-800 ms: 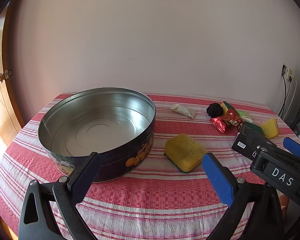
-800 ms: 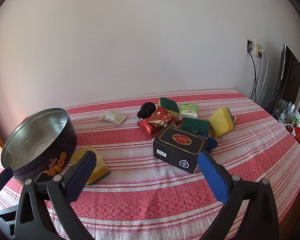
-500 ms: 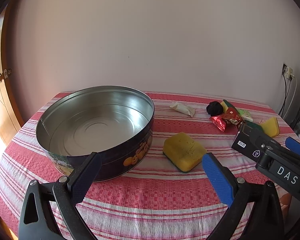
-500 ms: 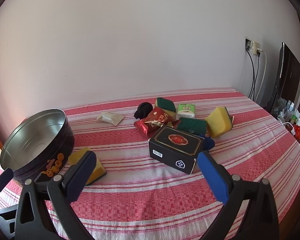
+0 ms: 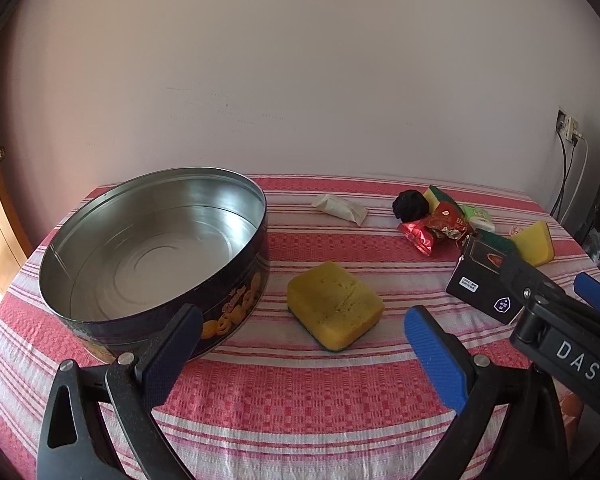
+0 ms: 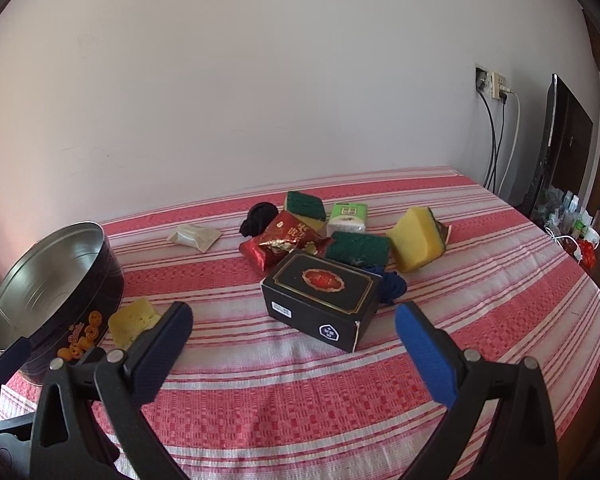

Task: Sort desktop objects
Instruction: 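Move the left tool to the yellow sponge block and close on it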

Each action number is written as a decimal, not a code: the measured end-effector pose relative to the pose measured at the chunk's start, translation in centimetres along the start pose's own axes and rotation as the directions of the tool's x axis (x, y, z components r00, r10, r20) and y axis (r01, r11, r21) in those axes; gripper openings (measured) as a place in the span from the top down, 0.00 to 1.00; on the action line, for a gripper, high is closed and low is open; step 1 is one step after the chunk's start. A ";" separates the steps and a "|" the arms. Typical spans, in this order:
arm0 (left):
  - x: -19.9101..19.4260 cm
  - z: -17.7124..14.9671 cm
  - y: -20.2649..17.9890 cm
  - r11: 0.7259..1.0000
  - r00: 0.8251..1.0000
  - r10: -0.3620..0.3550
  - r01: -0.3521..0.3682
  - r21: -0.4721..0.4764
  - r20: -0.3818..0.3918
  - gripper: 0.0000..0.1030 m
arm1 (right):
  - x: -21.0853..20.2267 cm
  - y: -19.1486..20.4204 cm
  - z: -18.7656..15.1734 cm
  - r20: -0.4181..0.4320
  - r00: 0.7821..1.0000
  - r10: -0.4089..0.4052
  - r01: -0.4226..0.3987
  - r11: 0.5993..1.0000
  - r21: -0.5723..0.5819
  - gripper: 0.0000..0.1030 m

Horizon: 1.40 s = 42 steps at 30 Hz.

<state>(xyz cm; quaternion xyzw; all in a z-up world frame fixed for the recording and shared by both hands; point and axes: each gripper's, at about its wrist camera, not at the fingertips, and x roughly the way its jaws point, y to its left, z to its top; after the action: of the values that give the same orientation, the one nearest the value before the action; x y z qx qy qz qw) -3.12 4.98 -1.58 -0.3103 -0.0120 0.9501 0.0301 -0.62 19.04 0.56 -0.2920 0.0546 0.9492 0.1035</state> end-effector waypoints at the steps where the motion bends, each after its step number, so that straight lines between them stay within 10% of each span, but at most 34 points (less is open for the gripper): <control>1: 0.3 0.2 -0.4 1.000 1.000 -0.009 0.009 -0.003 -0.006 0.01 | 0.0 -0.2 0.0 0.001 1.000 -0.007 0.007 1.000 0.002 0.00; 32: 8.9 -0.4 -3.0 0.990 0.958 0.072 -0.103 -0.100 -0.276 0.01 | 3.5 -6.6 0.6 -0.048 0.998 -0.036 0.040 0.996 0.084 0.00; 37: 8.6 0.0 -3.2 0.993 0.970 0.038 -0.064 -0.101 -0.240 0.31 | 4.2 -6.7 0.7 -0.058 0.998 -0.038 0.043 0.996 0.077 0.00; 42: 9.0 0.2 -3.7 0.996 0.972 0.009 -0.030 -0.087 -0.235 0.36 | 4.5 -6.9 0.9 -0.059 0.997 -0.042 0.046 0.996 0.078 0.00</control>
<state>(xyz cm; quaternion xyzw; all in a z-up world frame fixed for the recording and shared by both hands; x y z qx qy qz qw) -10.33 9.22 -6.55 -0.4215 -0.0480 0.9055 0.0078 -3.18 26.66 -1.57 -0.3160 0.0887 0.9350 0.1344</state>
